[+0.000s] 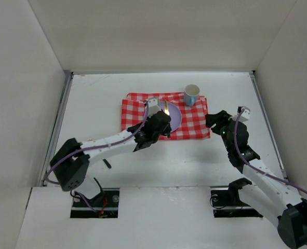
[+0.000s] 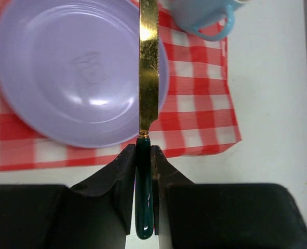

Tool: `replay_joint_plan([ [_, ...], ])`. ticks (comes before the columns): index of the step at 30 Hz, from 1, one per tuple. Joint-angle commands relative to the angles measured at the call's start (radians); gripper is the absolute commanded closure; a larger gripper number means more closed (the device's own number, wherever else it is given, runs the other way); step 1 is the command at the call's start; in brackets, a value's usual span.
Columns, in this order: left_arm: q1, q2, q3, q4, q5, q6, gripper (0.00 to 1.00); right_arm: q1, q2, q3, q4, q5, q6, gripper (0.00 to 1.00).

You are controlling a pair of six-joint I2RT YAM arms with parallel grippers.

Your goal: Set the dinner table for one person

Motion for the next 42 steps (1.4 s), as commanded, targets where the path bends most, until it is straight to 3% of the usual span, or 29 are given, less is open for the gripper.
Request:
replay_joint_plan([
  [1,-0.012,0.109,0.119,0.193,0.090,-0.016,1.00,-0.013,-0.025,-0.006,0.047,0.011,0.027,0.35],
  [13,-0.012,0.431,0.316,0.327,0.188,-0.115,1.00,-0.013,-0.026,-0.008,0.047,0.009,0.031,0.35],
  [30,0.036,0.557,0.328,0.364,0.196,-0.159,1.00,-0.011,0.001,-0.005,0.058,0.002,0.031,0.35],
  [42,0.068,0.640,0.339,0.381,0.294,-0.195,0.97,-0.011,0.029,-0.002,0.071,0.000,0.031,0.35],
])
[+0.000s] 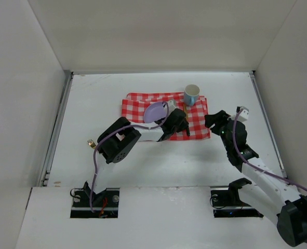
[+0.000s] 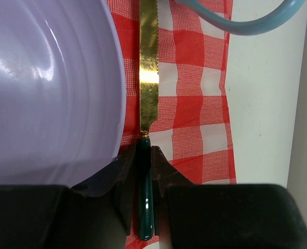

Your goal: Set the dinner table for one person

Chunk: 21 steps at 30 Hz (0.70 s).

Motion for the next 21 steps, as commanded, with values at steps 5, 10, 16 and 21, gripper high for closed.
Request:
replay_joint_plan([
  [5,0.007,0.004,0.033,0.029,0.036,-0.022,0.95,0.000,-0.004,-0.001,0.069,-0.001,0.004,0.35],
  [10,0.001,-0.023,0.009,0.030,0.009,-0.028,0.80,0.000,-0.004,-0.001,0.069,-0.003,0.004,0.34],
  [16,-0.017,-0.087,-0.019,0.055,0.009,-0.010,0.69,0.000,-0.004,-0.001,0.069,-0.003,0.004,0.34],
  [21,-0.039,-0.222,-0.088,0.078,-0.043,0.056,0.68,0.000,-0.011,-0.004,0.069,-0.003,0.006,0.34],
])
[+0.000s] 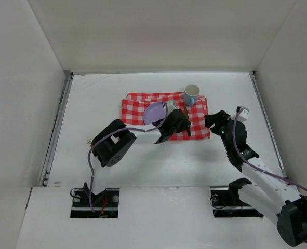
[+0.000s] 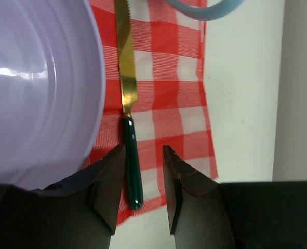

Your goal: Set the dinner table for one person

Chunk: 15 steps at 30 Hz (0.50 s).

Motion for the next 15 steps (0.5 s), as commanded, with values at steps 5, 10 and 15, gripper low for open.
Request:
replay_joint_plan([
  [5,-0.043,-0.334,-0.128,0.046,-0.092,0.164,0.68,0.000,-0.003,-0.004,0.070,-0.003,0.006,0.35],
  [10,-0.032,-0.544,-0.287,-0.032,-0.178,0.243,0.69,0.000,-0.006,-0.003,0.073,-0.003,0.004,0.54],
  [15,0.083,-0.837,-0.473,-0.372,-0.335,0.235,0.69,0.010,0.006,0.010,0.060,-0.006,0.004,0.77],
])
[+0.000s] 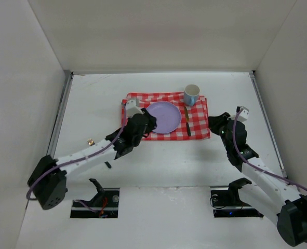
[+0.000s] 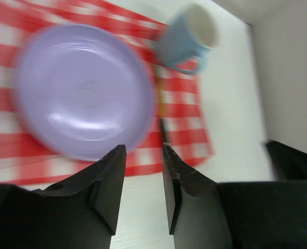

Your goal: Set the dinner table for one person

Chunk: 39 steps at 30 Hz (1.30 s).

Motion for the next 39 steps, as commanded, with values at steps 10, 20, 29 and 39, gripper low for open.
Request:
replay_joint_plan([
  [10,0.371,-0.461,-0.267,-0.933,-0.212,-0.128,0.67,0.038,0.066,0.028,0.070,-0.006,-0.009,0.67],
  [20,0.535,-0.432,-0.373,-0.850,-0.017,-0.133,0.69,0.064,0.087,0.040,0.070,-0.013,-0.020,0.56],
  [29,0.584,-0.337,-0.439,-0.698,0.033,-0.156,0.70,0.081,0.119,0.053,0.070,-0.007,-0.025,0.55],
  [39,0.578,-0.294,-0.462,-0.606,0.085,-0.154,0.96,0.082,0.121,0.050,0.070,-0.004,-0.025,0.55],
])
